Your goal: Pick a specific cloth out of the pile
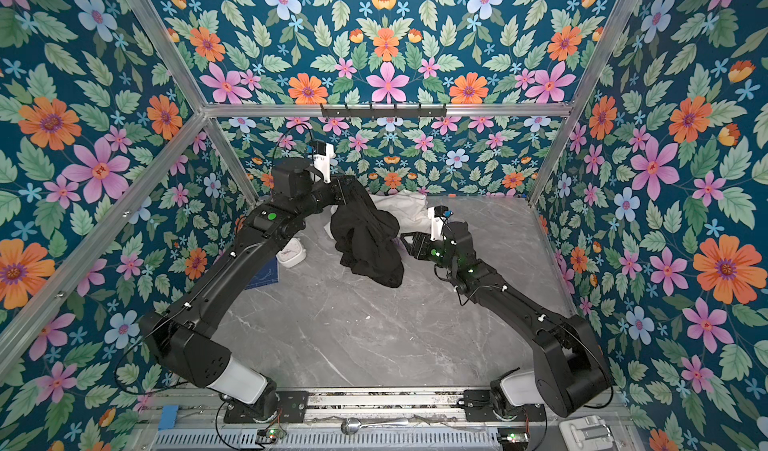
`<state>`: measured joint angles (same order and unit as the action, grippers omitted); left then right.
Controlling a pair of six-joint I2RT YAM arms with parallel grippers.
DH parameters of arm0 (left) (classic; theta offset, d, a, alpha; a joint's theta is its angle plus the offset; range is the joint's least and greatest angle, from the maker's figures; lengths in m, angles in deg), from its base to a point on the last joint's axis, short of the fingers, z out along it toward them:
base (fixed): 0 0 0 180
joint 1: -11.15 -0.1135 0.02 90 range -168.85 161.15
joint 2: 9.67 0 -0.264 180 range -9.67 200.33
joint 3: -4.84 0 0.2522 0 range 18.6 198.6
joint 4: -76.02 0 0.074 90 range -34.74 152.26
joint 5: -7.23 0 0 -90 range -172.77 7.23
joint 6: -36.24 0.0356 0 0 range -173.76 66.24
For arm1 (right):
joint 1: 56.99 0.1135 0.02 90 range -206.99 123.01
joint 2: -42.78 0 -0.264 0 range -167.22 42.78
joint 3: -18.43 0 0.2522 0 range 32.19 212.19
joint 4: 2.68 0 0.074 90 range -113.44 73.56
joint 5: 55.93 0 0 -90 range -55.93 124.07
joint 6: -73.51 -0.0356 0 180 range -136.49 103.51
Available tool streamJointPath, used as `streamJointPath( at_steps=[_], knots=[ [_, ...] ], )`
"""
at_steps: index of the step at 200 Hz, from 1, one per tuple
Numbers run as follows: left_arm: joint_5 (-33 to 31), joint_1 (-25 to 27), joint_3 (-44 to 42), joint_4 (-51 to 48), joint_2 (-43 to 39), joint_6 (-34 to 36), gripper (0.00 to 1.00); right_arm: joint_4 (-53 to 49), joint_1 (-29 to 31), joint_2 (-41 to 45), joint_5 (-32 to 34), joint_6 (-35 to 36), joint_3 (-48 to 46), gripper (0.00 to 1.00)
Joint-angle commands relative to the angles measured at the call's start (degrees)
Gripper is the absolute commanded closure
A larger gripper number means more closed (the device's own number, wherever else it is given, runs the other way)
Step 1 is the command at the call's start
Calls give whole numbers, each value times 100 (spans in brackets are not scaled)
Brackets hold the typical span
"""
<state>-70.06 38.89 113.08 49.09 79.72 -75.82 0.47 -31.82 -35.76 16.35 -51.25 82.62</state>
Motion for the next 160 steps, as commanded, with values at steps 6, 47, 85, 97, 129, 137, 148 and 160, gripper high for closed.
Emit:
streamJointPath(
  at_steps=[6, 47, 85, 97, 129, 137, 148, 160],
  knots=[
    [28, -6, 73, 209, -77, 72, 100, 65, 6, 119, 69, 243, -127, 45],
    [101, 3, 75, 221, -179, 31, 100, 1316, 10, 159, -121, 1026, -872, 48],
    [120, 28, 84, 251, -252, -35, 100, 1850, 324, 120, -193, 2516, -1266, 46],
    [124, 46, 73, 253, -290, -44, 100, 1994, 532, 109, -20, 3118, -1431, 43],
    [185, 90, -48, 370, -468, -74, 100, 2731, 991, -103, 295, 4196, -1796, 22],
    [190, 90, -99, 437, -522, -88, 100, 2932, 999, -216, 282, 4238, -1828, 19],
    [189, 99, -128, 456, -564, -87, 100, 3132, 998, -361, 252, 4314, -1852, 16],
    [188, 108, -129, 444, -594, -87, 100, 3333, 999, -501, 259, 4368, -1850, 13]
  ],
)
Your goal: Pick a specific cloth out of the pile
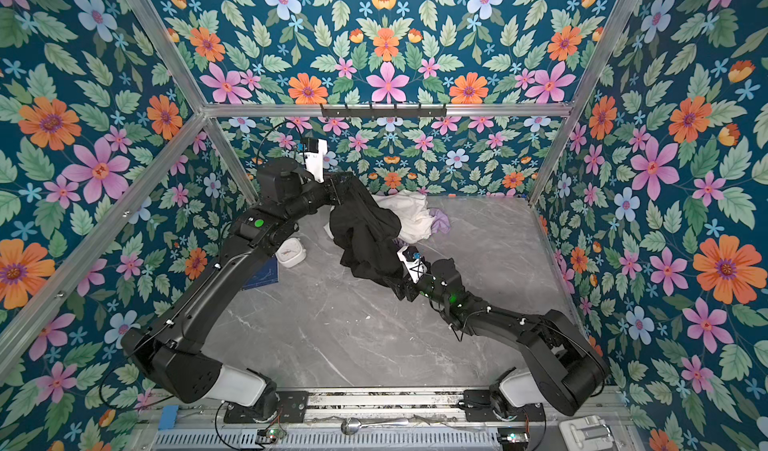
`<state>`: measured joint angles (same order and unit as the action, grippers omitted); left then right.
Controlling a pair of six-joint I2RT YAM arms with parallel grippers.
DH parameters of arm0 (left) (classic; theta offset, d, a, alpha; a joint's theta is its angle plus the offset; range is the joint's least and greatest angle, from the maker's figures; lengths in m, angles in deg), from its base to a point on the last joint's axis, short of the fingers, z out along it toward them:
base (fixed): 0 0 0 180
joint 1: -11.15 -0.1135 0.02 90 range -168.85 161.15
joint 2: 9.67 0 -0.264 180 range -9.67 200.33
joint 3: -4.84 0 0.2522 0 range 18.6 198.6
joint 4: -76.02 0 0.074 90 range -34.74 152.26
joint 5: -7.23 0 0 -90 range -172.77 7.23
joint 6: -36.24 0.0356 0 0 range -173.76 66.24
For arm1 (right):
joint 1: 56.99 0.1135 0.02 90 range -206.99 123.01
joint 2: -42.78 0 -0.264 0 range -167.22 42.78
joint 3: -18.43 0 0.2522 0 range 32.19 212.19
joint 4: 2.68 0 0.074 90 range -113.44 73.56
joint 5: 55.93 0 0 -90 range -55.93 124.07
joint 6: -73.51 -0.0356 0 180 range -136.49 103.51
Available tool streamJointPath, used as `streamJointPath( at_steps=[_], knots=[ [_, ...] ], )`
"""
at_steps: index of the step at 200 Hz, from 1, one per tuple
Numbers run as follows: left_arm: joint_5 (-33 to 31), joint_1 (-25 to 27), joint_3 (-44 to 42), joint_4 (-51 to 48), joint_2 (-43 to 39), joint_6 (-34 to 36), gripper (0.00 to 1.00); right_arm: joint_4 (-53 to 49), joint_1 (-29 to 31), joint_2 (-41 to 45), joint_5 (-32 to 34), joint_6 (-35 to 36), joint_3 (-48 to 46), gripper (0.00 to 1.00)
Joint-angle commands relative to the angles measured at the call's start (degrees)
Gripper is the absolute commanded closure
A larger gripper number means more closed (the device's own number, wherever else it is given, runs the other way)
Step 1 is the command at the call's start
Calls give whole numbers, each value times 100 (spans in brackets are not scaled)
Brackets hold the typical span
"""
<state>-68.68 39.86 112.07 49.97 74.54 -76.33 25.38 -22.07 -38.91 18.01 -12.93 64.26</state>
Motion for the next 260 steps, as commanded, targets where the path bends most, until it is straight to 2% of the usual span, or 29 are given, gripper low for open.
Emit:
streamJointPath(
  at_steps=[1, 47, 96, 169, 220, 244, 260],
  knots=[
    [55, 12, -25, 349, -78, -37, 100, 856, 24, -206, 98, 539, -15, 13],
    [9, 47, -65, 331, -117, -73, 100, 1893, 17, -1053, 343, 714, 25, 1],
    [-52, 107, -69, 350, -140, -65, 100, 3005, 23, -2180, 406, 648, 317, 0],
    [-108, 144, -70, 356, -152, -37, 100, 3151, 22, -2920, 187, 442, 985, 0],
    [-143, 161, -64, 355, -181, -29, 100, 3210, 24, -3120, 190, 260, 1221, 3],
    [-143, 179, -36, 366, -165, -29, 100, 3221, 24, -3150, 233, 215, 1281, 8],
    [-143, 188, 4, 361, -149, -22, 100, 3289, 21, -3186, 213, 171, 1309, 15]
  ],
)
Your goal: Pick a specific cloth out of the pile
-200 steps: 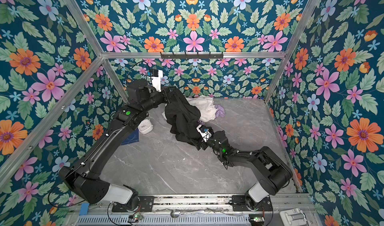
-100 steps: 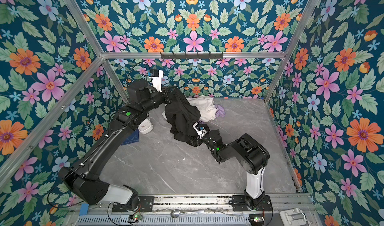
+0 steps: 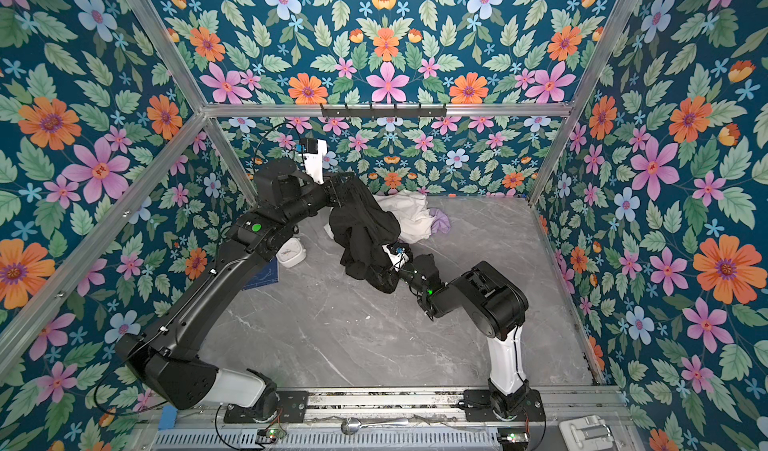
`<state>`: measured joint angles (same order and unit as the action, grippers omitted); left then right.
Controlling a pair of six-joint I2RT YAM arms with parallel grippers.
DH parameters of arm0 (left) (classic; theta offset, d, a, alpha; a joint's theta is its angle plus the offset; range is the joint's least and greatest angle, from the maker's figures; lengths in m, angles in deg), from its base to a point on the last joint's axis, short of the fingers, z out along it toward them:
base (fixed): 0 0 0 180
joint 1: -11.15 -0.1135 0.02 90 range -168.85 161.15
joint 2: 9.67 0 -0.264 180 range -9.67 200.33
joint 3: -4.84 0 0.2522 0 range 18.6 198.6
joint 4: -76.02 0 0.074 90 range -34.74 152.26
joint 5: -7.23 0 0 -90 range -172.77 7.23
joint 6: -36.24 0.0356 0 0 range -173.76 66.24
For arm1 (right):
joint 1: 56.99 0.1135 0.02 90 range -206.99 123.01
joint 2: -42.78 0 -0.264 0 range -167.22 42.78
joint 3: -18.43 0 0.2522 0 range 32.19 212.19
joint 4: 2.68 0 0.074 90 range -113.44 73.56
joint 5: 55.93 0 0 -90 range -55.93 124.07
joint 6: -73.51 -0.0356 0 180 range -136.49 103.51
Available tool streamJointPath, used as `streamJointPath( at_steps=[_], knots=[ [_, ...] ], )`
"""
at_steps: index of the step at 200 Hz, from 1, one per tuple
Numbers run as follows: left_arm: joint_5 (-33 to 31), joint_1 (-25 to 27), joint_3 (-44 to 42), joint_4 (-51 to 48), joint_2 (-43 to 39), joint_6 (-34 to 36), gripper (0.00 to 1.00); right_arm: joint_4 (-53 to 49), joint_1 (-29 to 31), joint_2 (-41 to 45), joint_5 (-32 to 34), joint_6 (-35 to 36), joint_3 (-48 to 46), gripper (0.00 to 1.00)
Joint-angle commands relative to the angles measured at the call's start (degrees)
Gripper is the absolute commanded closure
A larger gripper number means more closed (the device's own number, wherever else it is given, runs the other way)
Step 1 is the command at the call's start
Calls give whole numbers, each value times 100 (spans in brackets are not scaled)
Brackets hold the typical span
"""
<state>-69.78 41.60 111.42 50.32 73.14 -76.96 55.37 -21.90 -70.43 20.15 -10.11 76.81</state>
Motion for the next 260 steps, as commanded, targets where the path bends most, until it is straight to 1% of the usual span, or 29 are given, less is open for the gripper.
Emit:
streamJointPath(
  at_steps=[1, 25, 51, 73, 93, 110, 120, 145, 166, 219, 237, 260],
  knots=[
    [-34, 13, 70, 325, -5, 43, 100, 303, 5, -39, -4, -115, 55, 15],
    [-43, 22, 120, 319, -2, 57, 100, 467, 1, -92, -68, -162, 86, 28],
    [-75, 30, 149, 295, -1, 79, 100, 546, 8, -147, -76, -222, 148, 40],
    [-87, 30, 177, 272, -4, 87, 100, 466, 6, -167, -121, -242, 219, 51],
    [-104, 47, 202, 254, -15, 93, 100, 378, 6, -143, -114, -294, 274, 65],
    [-146, 57, 193, 237, -47, 114, 100, 404, 4, -141, -81, -330, 264, 78],
    [-164, 57, 185, 241, -68, 123, 100, 405, 4, -115, -60, -345, 250, 84],
    [-196, 65, 167, 236, -87, 149, 100, 349, 7, 19, -50, -360, 199, 90],
    [-215, 62, 154, 242, -105, 157, 100, 244, 7, 201, -31, -348, 162, 99],
    [-254, 66, 123, 245, -194, 169, 100, -161, 6, 718, 32, -336, 108, 100],
    [-270, 74, 130, 250, -252, 175, 100, -355, 4, 881, 310, -580, 151, 100],
    [-311, 82, 123, 245, -325, 183, 100, -551, 6, 1054, 310, -663, 196, 100]
  ],
)
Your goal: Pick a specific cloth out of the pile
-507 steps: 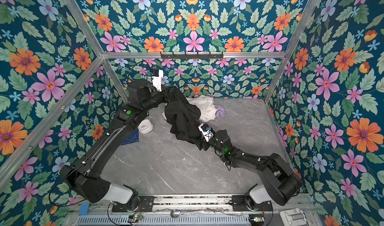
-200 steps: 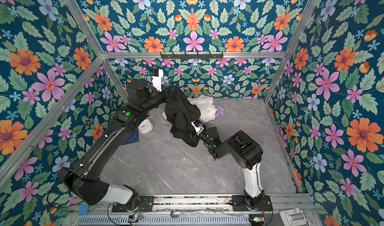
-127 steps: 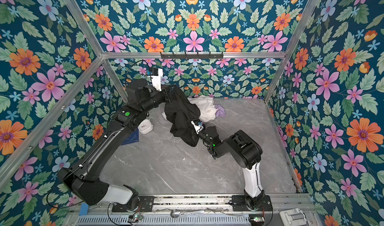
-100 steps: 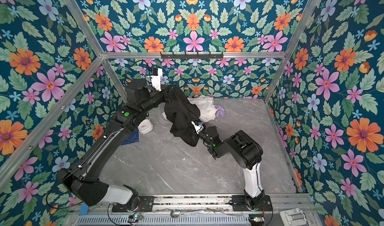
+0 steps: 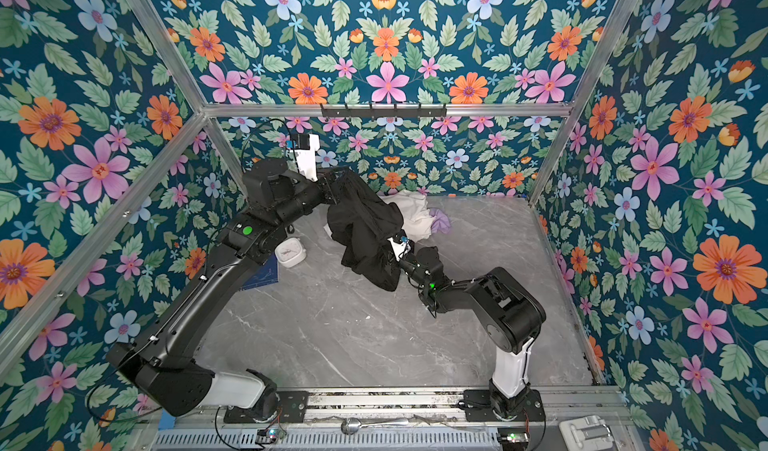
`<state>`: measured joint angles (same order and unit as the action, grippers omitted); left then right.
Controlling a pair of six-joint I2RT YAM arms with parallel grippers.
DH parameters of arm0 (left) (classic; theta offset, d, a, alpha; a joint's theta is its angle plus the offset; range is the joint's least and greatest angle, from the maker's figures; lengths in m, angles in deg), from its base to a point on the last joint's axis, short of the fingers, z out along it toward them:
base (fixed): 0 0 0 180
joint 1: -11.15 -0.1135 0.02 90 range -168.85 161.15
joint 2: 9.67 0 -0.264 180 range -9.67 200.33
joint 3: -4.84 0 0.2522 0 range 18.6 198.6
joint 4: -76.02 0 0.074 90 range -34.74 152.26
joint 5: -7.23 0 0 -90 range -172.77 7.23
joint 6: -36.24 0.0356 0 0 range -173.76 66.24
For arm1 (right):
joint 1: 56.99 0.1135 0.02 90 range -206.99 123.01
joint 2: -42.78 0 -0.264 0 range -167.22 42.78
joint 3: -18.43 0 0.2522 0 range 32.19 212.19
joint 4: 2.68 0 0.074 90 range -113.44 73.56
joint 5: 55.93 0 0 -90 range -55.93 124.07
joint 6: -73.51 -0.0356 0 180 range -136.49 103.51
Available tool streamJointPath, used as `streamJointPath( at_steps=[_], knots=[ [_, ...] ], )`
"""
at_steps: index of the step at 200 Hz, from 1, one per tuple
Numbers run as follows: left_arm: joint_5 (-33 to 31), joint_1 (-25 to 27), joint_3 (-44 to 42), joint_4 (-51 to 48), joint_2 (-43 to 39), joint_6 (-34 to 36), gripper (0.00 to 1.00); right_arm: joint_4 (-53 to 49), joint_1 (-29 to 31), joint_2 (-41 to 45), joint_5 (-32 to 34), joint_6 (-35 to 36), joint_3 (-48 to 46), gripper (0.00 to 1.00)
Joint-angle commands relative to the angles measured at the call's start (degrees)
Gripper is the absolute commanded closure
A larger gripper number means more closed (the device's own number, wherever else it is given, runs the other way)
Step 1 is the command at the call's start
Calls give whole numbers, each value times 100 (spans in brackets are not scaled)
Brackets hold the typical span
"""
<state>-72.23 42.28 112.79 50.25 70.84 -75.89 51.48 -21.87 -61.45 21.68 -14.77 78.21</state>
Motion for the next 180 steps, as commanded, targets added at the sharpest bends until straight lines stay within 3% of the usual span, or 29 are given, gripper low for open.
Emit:
streamJointPath(
  at_steps=[1, 95, 180],
  knots=[
    [-68, 15, -11, 256, -105, 72, 100, -168, 4, 174, 157, -202, 52, 100],
    [-211, 24, 54, 330, -326, 178, 100, -787, 4, 869, 121, -344, 317, 100],
    [-163, 116, 99, 428, -531, 170, 100, -1718, 0, 2017, 87, -648, 618, 100]
  ],
)
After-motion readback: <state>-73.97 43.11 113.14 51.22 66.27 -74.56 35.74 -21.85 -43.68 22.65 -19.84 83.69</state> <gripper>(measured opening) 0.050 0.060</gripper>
